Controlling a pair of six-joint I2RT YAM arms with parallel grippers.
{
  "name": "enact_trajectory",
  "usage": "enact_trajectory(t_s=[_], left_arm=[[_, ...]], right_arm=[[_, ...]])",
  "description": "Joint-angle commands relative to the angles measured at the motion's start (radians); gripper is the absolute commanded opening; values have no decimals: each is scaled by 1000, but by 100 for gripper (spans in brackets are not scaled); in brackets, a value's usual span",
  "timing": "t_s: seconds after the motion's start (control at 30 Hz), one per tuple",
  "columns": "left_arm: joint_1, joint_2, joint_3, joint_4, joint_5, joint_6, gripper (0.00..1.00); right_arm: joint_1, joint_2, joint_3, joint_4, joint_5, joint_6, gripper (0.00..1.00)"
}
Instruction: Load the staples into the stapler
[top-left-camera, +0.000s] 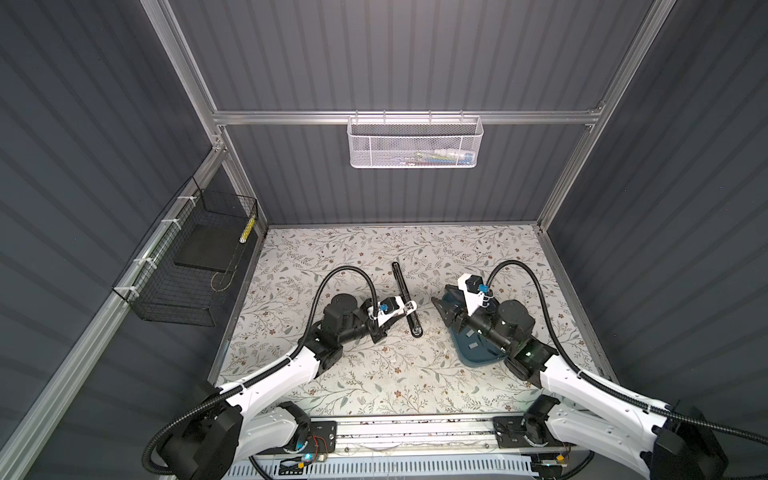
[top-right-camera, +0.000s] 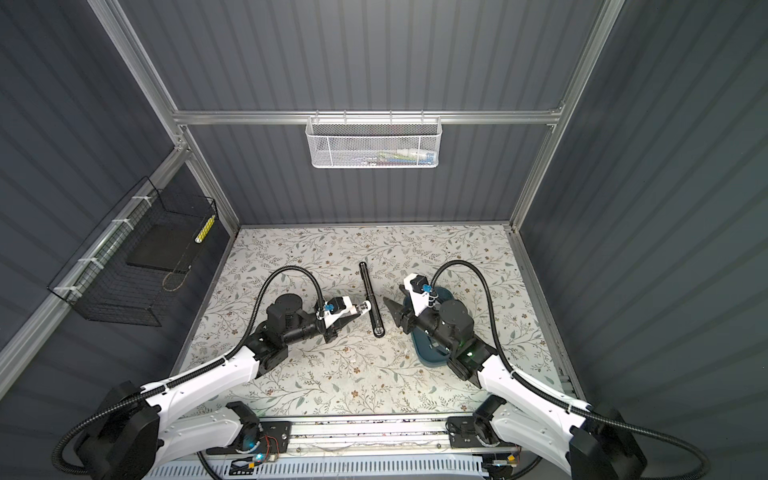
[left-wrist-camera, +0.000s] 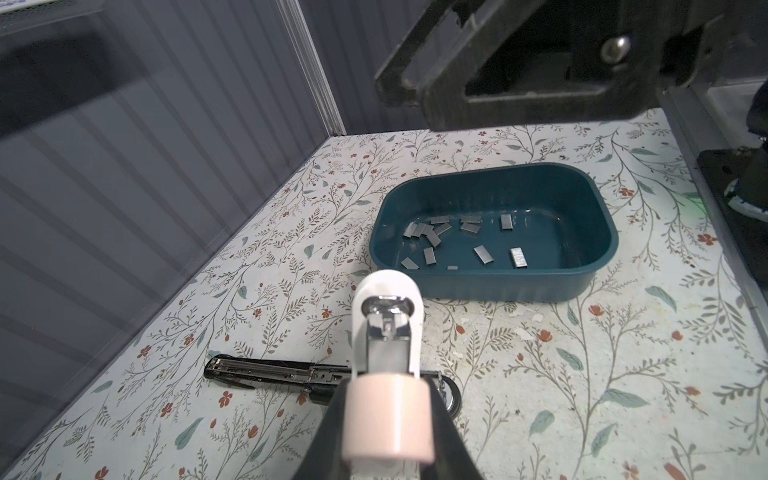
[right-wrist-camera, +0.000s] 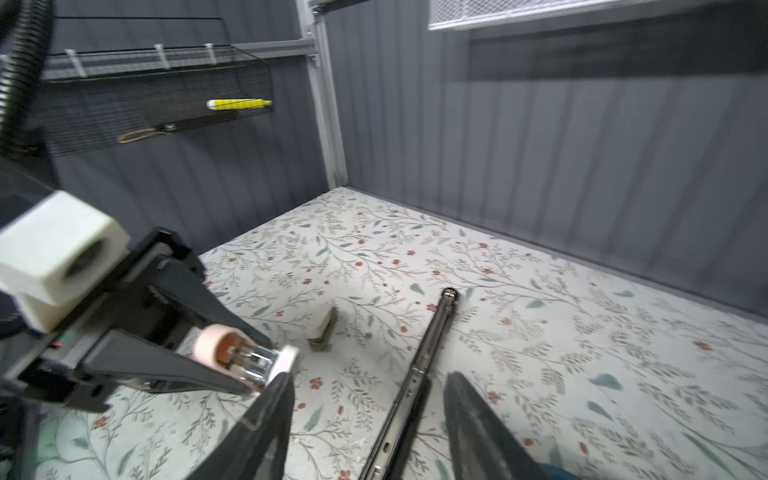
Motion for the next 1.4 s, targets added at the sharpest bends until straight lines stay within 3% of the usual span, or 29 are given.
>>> enact_trajectory(t_s=[0.0, 0.07, 0.27, 0.53, 0.73, 0.93, 1.1, 1.37], left_arm=[[-6, 16, -7, 30, 68, 82, 0], [-9, 21, 0, 14, 82, 92, 0], [-9, 62, 28, -19, 102, 101, 0], [-9, 53, 38, -19, 116, 55, 0], [-9, 20, 50, -40, 60, -13, 0], [-9, -47, -22, 75, 16, -55, 0], [-9, -104, -61, 138, 29, -82, 0], [3, -102, -90, 235, 41, -158, 0]], right_arm=[[25, 36, 46, 5, -177, -37, 43], [44, 50, 51, 5, -209, -58, 35], [57, 128, 95, -39, -199, -90, 26], [57, 277, 159, -122, -124, -117, 24], [56, 352, 230, -232, -111, -134, 17], [57, 386, 218, -199, -75, -156, 18], [59, 411, 240, -233, -146, -183, 19], [59, 410, 215, -161, -227, -175, 31]])
